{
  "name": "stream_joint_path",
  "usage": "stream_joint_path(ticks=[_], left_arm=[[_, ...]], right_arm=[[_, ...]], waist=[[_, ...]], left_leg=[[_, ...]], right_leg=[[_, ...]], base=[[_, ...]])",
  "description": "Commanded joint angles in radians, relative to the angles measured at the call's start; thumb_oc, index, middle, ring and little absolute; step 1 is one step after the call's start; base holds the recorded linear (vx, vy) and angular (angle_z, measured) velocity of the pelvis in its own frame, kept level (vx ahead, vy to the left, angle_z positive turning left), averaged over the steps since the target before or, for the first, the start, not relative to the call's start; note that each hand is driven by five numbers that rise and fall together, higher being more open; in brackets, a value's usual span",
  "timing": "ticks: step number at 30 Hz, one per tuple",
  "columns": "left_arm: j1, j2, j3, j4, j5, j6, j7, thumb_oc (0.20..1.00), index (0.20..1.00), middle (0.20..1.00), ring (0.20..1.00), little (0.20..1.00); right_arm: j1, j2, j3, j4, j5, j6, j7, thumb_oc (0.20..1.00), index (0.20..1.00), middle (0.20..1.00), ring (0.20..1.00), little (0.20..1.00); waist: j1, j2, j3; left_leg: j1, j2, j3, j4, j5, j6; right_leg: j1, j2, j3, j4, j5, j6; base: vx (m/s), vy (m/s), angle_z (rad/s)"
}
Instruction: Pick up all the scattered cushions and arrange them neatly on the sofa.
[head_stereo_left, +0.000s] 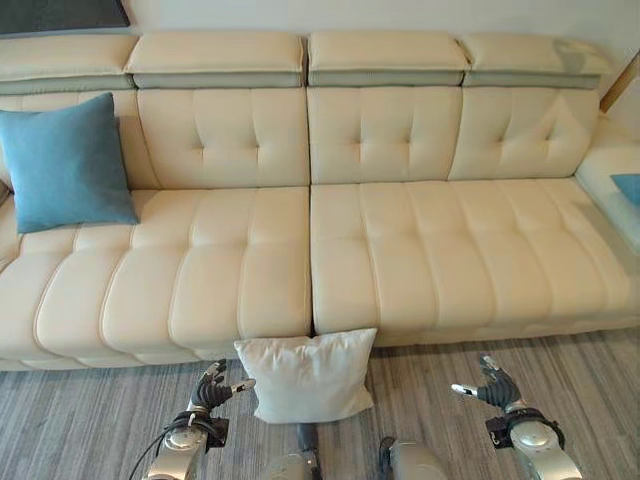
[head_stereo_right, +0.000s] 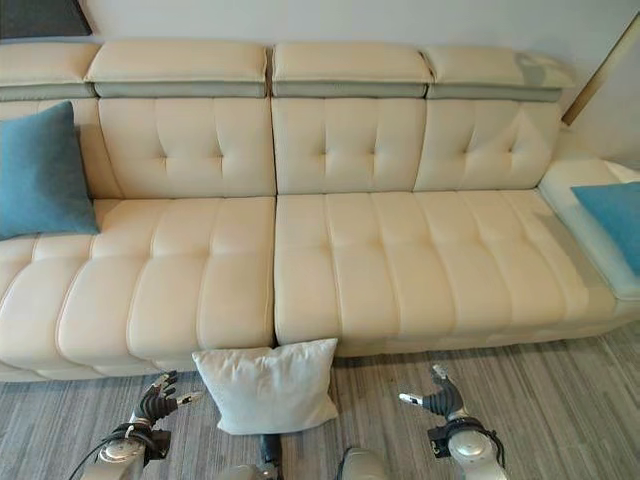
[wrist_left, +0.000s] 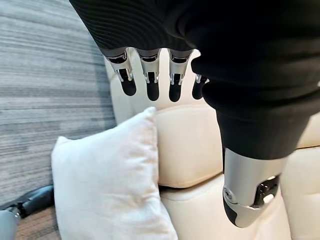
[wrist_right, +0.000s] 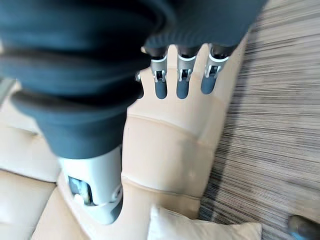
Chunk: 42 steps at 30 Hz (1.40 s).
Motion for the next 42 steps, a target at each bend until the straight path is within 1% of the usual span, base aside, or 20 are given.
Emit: stream_joint_path(ticks=[1, 5, 10, 11, 15, 17, 18, 19, 20, 21, 22, 26, 27, 28, 30, 31, 36, 38, 39, 42], left_arm=[[0.003, 0.018, 0.033, -0.023, -0.002, -0.037, 0.014, 1.0, 1.0, 1.0, 1.0, 1.0], [0.012, 0.012, 0.039, -0.028, -0.003, -0.041, 0.01, 1.0, 1.0, 1.0, 1.0, 1.0], [-0.031, 0.025, 0.047, -0.019, -0.017, -0.049, 0.031, 1.0, 1.0, 1.0, 1.0, 1.0], [-0.036, 0.029, 0.049, -0.022, -0.02, -0.051, 0.033, 1.0, 1.0, 1.0, 1.0, 1.0], [-0.053, 0.046, 0.051, -0.038, -0.02, -0.056, 0.055, 1.0, 1.0, 1.0, 1.0, 1.0], [-0.101, 0.072, 0.055, -0.041, -0.046, -0.07, 0.082, 1.0, 1.0, 1.0, 1.0, 1.0], [-0.102, 0.072, 0.055, -0.041, -0.046, -0.071, 0.082, 1.0, 1.0, 1.0, 1.0, 1.0], [-0.149, 0.083, 0.046, -0.019, -0.056, -0.08, 0.106, 1.0, 1.0, 1.0, 1.0, 1.0], [-0.174, 0.091, 0.037, -0.012, -0.06, -0.084, 0.116, 1.0, 1.0, 1.0, 1.0, 1.0], [-0.204, 0.095, 0.027, -0.004, -0.068, -0.089, 0.125, 1.0, 1.0, 1.0, 1.0, 1.0], [-0.226, 0.099, 0.019, 0.008, -0.076, -0.091, 0.134, 1.0, 1.0, 1.0, 1.0, 1.0], [-0.365, 0.115, -0.03, 0.104, -0.117, -0.096, 0.175, 1.0, 1.0, 1.0, 1.0, 1.0], [-0.367, 0.116, -0.03, 0.106, -0.118, -0.097, 0.174, 1.0, 1.0, 1.0, 1.0, 1.0], [-0.44, 0.14, -0.046, 0.144, -0.144, -0.099, 0.185, 1.0, 1.0, 1.0, 1.0, 1.0], [-0.484, 0.156, -0.061, 0.167, -0.159, -0.099, 0.185, 1.0, 1.0, 1.0, 1.0, 1.0], [-0.579, 0.195, -0.076, 0.204, -0.208, -0.104, 0.188, 1.0, 1.0, 1.0, 1.0, 1.0], [-0.745, 0.257, -0.099, 0.251, -0.327, -0.113, 0.169, 1.0, 1.0, 1.0, 1.0, 1.0], [-0.802, 0.278, -0.132, 0.264, -0.33, -0.114, 0.165, 1.0, 1.0, 1.0, 1.0, 1.0], [-0.803, 0.278, -0.132, 0.264, -0.33, -0.114, 0.165, 1.0, 1.0, 1.0, 1.0, 1.0], [-0.906, 0.304, -0.218, 0.27, -0.302, -0.11, 0.167, 1.0, 1.0, 1.0, 1.0, 1.0]], right_arm=[[-0.018, -0.028, -0.009, 0.007, 0.0, -0.023, -0.017, 1.0, 1.0, 1.0, 1.0, 1.0], [-0.015, -0.041, -0.013, 0.0, 0.003, -0.024, -0.021, 1.0, 1.0, 1.0, 1.0, 1.0], [-0.08, -0.082, 0.019, 0.0, -0.004, -0.022, -0.033, 1.0, 1.0, 1.0, 1.0, 1.0], [-0.089, -0.083, 0.029, 0.003, -0.009, -0.021, -0.032, 1.0, 1.0, 1.0, 1.0, 1.0], [-0.115, -0.081, 0.044, 0.023, -0.021, -0.021, -0.043, 1.0, 1.0, 1.0, 1.0, 1.0], [-0.175, -0.08, 0.057, 0.056, -0.018, -0.018, -0.066, 1.0, 1.0, 1.0, 1.0, 1.0], [-0.177, -0.08, 0.058, 0.057, -0.018, -0.019, -0.066, 1.0, 1.0, 1.0, 1.0, 1.0], [-0.226, -0.073, 0.068, 0.096, -0.006, -0.017, -0.084, 1.0, 1.0, 1.0, 1.0, 1.0], [-0.245, -0.068, 0.071, 0.116, 0.007, -0.017, -0.092, 1.0, 1.0, 1.0, 1.0, 1.0], [-0.269, -0.064, 0.072, 0.138, 0.023, -0.019, -0.1, 1.0, 1.0, 1.0, 1.0, 1.0], [-0.29, -0.058, 0.076, 0.159, 0.043, -0.022, -0.11, 1.0, 1.0, 1.0, 1.0, 1.0], [-0.426, -0.042, 0.115, 0.276, 0.124, -0.032, -0.146, 1.0, 1.0, 1.0, 1.0, 1.0], [-0.429, -0.042, 0.115, 0.279, 0.125, -0.033, -0.146, 1.0, 1.0, 1.0, 1.0, 1.0], [-0.51, -0.046, 0.14, 0.317, 0.158, -0.033, -0.158, 1.0, 1.0, 1.0, 1.0, 1.0], [-0.558, -0.048, 0.156, 0.341, 0.171, -0.035, -0.166, 1.0, 1.0, 1.0, 1.0, 1.0], [-0.669, -0.064, 0.183, 0.39, 0.207, -0.032, -0.184, 1.0, 1.0, 1.0, 1.0, 1.0], [-0.88, -0.113, 0.196, 0.471, 0.308, -0.032, -0.224, 1.0, 1.0, 1.0, 1.0, 1.0], [-0.955, -0.123, 0.204, 0.493, 0.347, -0.037, -0.237, 1.0, 1.0, 1.0, 1.0, 1.0], [-0.956, -0.123, 0.204, 0.494, 0.347, -0.037, -0.237, 1.0, 1.0, 1.0, 1.0, 1.0], [-1.071, -0.107, 0.234, 0.501, 0.402, -0.055, -0.257, 1.0, 1.0, 1.0, 1.0, 1.0]], waist=[[0.002, -0.007, 0.012], [0.01, -0.006, 0.017], [0.029, -0.003, 0.075], [0.027, 0.0, 0.071], [0.028, 0.019, 0.074], [0.034, 0.048, 0.114], [0.034, 0.047, 0.114], [0.039, 0.053, 0.141], [0.042, 0.057, 0.154], [0.044, 0.055, 0.168], [0.046, 0.056, 0.18], [0.044, 0.055, 0.235], [0.045, 0.055, 0.234], [0.042, 0.048, 0.253], [0.041, 0.046, 0.261], [0.034, 0.04, 0.283], [0.017, 0.034, 0.312], [0.012, 0.04, 0.312], [0.012, 0.04, 0.312], [0.012, 0.051, 0.312]], left_leg=[[0.009, -0.002, -0.017, 0.064, -0.104, -0.104], [-0.032, -0.01, -0.021, 0.108, -0.117, -0.115], [-0.164, -0.037, -0.099, 0.307, -0.183, -0.145], [-0.153, -0.031, -0.099, 0.301, -0.198, -0.14], [-0.161, -0.033, -0.102, 0.268, -0.186, -0.129], [-0.214, -0.024, -0.066, 0.264, -0.183, -0.112], [-0.217, -0.024, -0.064, 0.268, -0.186, -0.112], [-0.262, -0.027, -0.058, 0.299, -0.208, -0.108], [-0.285, -0.026, -0.048, 0.314, -0.211, -0.106], [-0.328, -0.028, -0.037, 0.338, -0.195, -0.098], [-0.341, -0.031, -0.042, 0.36, -0.224, -0.103], [-0.485, -0.023, -0.028, 0.448, -0.231, -0.099], [-0.489, -0.023, -0.027, 0.451, -0.233, -0.099], [-0.574, -0.012, -0.021, 0.508, -0.238, -0.096], [-0.625, -0.003, -0.022, 0.544, -0.245, -0.094], [-0.739, 0.009, -0.018, 0.63, -0.262, -0.086], [-1.023, 0.03, -0.03, 0.828, -0.306, -0.074], [-1.128, 0.029, -0.038, 0.894, -0.32, -0.07], [-1.129, 0.029, -0.038, 0.895, -0.321, -0.07], [-1.264, 0.01, -0.042, 0.973, -0.337, -0.059]], right_leg=[[0.083, 0.051, -0.025, -0.1, 0.066, 0.007], [0.098, 0.057, -0.026, -0.162, 0.077, -0.009], [0.043, 0.03, -0.046, -0.147, 0.077, -0.037], [0.029, 0.027, -0.048, -0.144, 0.076, -0.039], [-0.013, 0.029, -0.058, -0.124, 0.07, -0.035], [-0.119, 0.011, -0.06, -0.028, 0.06, -0.036], [-0.124, 0.009, -0.058, -0.019, 0.054, -0.036], [-0.193, -0.012, -0.054, 0.063, 0.032, -0.026], [-0.221, -0.023, -0.056, 0.092, 0.029, -0.024], [-0.258, -0.034, -0.061, 0.115, 0.042, -0.031], [-0.273, -0.04, -0.052, 0.145, 0.012, -0.025], [-0.402, -0.05, -0.043, 0.206, 0.013, -0.032], [-0.406, -0.05, -0.043, 0.208, 0.013, -0.033], [-0.482, -0.048, -0.032, 0.242, 0.013, -0.035], [-0.53, -0.048, -0.028, 0.265, 0.011, -0.037], [-0.636, -0.045, -0.016, 0.327, 0.01, -0.037], [-0.891, -0.039, 0.006, 0.481, -0.017, -0.047], [-0.989, -0.039, 0.014, 0.543, -0.038, -0.056], [-0.99, -0.039, 0.014, 0.544, -0.038, -0.056], [-1.127, -0.031, 0.029, 0.62, -0.058, -0.071]], base=[[0.05, -0.133, 0.41], [0.0, -0.093, 0.19], [-0.12, -0.025, 0.34], [-0.05, 0.05, 0.14], [-0.05, 0.05, 0.05], [-0.16, 0.129, 0.12], [-0.1, 0.136, 0.14], [-0.08, 0.107, 0.1], [-0.18, 0.122, 0.04], [-0.1, 0.055, 0.01], [-0.11, 0.032, 0.02], [-0.1, -0.003, 0.08], [-0.15, -0.002, 0.1], [-0.16, -0.009, 0.06], [-0.15, -0.002, -0.03], [-0.13, 0.003, -0.05], [-0.08, 0.016, -0.07], [0.0, 0.008, -0.03], [0.0, 0.0, 0.0], [0.03, 0.052, 0.01]])
